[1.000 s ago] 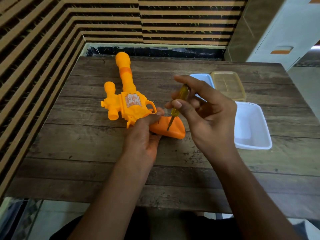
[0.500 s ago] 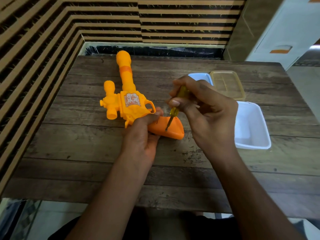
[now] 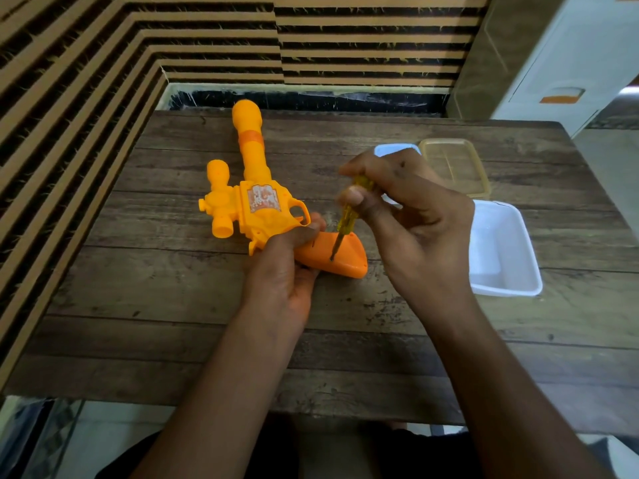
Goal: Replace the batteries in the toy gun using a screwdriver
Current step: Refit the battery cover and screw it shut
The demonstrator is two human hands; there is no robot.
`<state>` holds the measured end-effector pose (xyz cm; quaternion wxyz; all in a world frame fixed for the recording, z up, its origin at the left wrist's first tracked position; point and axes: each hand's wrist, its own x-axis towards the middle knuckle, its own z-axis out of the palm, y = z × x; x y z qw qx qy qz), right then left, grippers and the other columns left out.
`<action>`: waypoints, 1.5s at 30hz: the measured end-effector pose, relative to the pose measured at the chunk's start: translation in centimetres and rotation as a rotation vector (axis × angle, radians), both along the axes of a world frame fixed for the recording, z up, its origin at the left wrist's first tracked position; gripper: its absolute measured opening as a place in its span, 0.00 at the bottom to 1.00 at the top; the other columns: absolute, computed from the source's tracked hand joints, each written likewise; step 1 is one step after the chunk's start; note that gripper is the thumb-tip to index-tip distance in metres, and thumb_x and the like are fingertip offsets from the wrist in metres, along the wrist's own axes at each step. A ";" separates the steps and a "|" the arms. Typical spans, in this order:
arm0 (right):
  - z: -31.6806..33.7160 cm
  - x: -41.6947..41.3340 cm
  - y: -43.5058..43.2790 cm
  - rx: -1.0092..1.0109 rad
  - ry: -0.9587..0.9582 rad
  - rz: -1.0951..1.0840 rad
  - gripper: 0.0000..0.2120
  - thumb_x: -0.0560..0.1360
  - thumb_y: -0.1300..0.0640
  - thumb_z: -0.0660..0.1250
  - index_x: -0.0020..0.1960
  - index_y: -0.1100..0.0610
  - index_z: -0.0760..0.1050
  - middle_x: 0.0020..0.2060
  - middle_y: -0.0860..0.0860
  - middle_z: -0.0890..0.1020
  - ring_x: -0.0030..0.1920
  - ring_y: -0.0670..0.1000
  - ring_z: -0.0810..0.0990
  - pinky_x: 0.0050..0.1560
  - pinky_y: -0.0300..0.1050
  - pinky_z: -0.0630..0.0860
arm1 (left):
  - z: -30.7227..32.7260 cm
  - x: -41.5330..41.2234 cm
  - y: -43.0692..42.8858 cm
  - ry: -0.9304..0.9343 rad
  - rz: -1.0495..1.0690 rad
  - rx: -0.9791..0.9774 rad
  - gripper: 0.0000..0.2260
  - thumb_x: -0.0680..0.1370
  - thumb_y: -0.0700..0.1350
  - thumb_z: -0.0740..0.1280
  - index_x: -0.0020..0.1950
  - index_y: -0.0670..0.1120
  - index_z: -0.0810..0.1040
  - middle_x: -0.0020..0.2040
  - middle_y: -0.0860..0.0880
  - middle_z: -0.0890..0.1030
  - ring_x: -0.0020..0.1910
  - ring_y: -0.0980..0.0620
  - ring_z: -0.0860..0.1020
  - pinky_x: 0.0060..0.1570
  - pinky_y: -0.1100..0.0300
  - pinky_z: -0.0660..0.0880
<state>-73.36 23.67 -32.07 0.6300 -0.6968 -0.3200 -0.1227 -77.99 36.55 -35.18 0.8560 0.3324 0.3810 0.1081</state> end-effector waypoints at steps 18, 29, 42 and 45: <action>0.3 0.0 -0.4 -0.006 0.066 0.150 0.14 0.78 0.75 0.68 0.61 0.65 0.82 0.53 0.57 0.85 0.55 0.57 0.86 0.56 0.60 0.82 | 0.1 0.1 -0.1 -0.020 -0.005 -0.033 0.14 0.76 0.31 0.71 0.59 0.44 0.83 0.48 0.46 0.88 0.46 0.50 0.86 0.30 0.57 0.82; 0.0 -0.1 -0.5 -0.030 0.009 0.110 0.11 0.79 0.70 0.68 0.60 0.65 0.82 0.52 0.58 0.83 0.52 0.59 0.85 0.50 0.60 0.81 | 0.2 0.0 -0.1 -0.023 -0.003 -0.028 0.15 0.76 0.31 0.71 0.60 0.44 0.83 0.54 0.44 0.88 0.53 0.48 0.87 0.37 0.55 0.84; -0.1 -0.3 -0.5 -0.003 0.050 0.137 0.10 0.80 0.71 0.67 0.59 0.65 0.81 0.51 0.60 0.83 0.50 0.60 0.85 0.50 0.61 0.81 | -0.1 0.1 0.1 -0.003 0.003 -0.024 0.18 0.75 0.31 0.72 0.65 0.43 0.82 0.52 0.45 0.88 0.53 0.48 0.87 0.43 0.53 0.84; 0.0 -0.4 -0.6 0.017 0.159 0.211 0.19 0.77 0.80 0.62 0.64 0.68 0.79 0.59 0.61 0.84 0.59 0.59 0.86 0.61 0.62 0.82 | -0.2 0.2 0.1 0.001 0.016 -0.039 0.18 0.75 0.31 0.72 0.64 0.43 0.82 0.53 0.44 0.88 0.56 0.47 0.87 0.41 0.54 0.85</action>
